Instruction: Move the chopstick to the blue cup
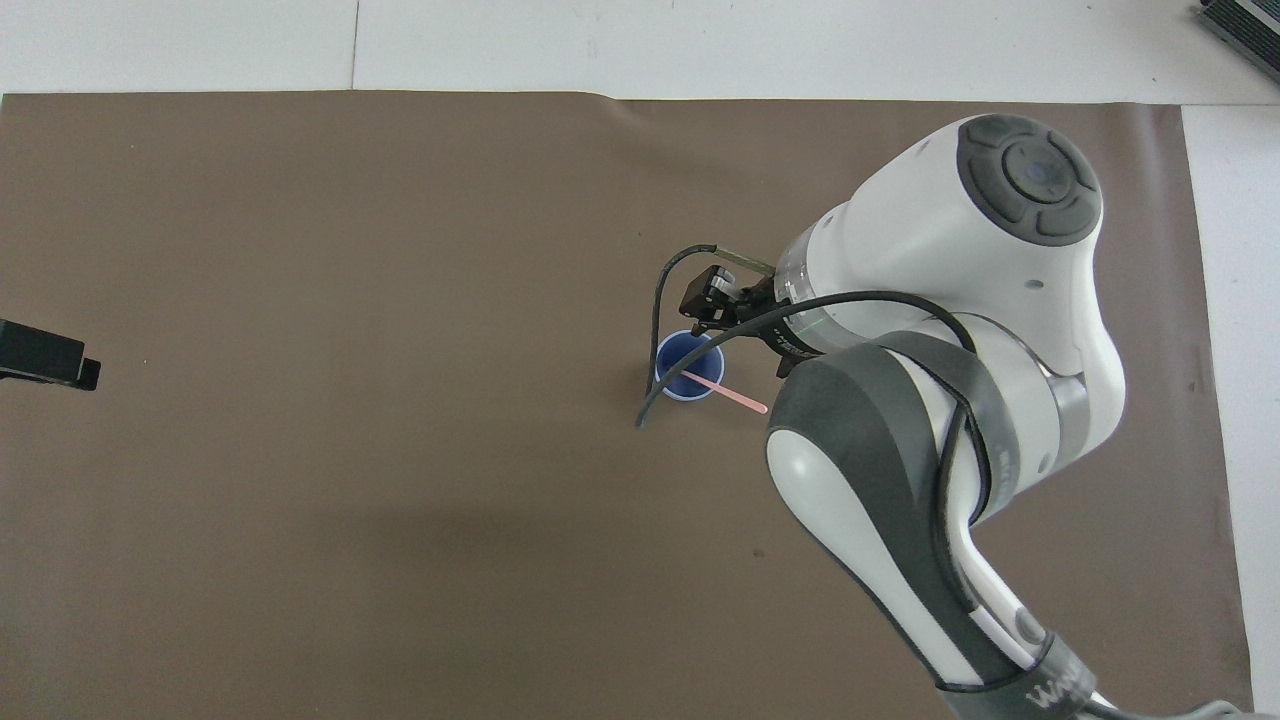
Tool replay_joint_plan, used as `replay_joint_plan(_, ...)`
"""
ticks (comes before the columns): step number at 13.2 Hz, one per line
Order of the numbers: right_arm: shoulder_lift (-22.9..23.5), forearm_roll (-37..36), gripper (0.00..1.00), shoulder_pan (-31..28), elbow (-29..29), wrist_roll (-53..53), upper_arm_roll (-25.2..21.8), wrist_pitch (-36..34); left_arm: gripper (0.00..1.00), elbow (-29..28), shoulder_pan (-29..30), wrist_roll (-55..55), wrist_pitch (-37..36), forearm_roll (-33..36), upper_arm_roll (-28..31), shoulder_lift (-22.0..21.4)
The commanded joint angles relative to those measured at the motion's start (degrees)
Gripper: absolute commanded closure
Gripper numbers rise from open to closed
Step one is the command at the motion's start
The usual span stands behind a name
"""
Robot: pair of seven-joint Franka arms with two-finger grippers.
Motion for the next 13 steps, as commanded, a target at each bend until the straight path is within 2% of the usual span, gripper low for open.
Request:
replay_joint_plan(1, -3.84, -3.27, 0.00, -5.67, -0.88, -8.62, 0.17, -0.17, 0.00, -1.39, 0.30, -0.02, -0.37, 1.00, -0.19, -1.44)
replay_joint_plan(5, -9.99, -7.04, 0.00, -14.38, -3.96, -23.48, 0.09, -1.39, 0.00, -1.39, 0.30, -0.02, -0.37, 0.92, -0.19, -1.44)
replay_joint_plan(8, -11.41, -7.92, 0.00, -19.57, -2.48, -32.27, -0.18, -4.99, 0.00, -1.39, 0.30, -0.02, -0.37, 1.00, -0.28, -1.44)
replay_joint_plan(12, -10.80, -13.10, 0.00, -20.55, 2.79, -34.06, 0.35, -13.51, 0.00, -1.39, 0.30, -0.02, -0.37, 1.00, -0.19, -1.44)
replay_joint_plan(13, -11.06, -12.33, 0.00, -20.55, 3.67, -34.14, 0.09, -16.05, 0.00, -1.39, 0.30, -0.02, -0.37, 1.00, -0.19, -1.44)
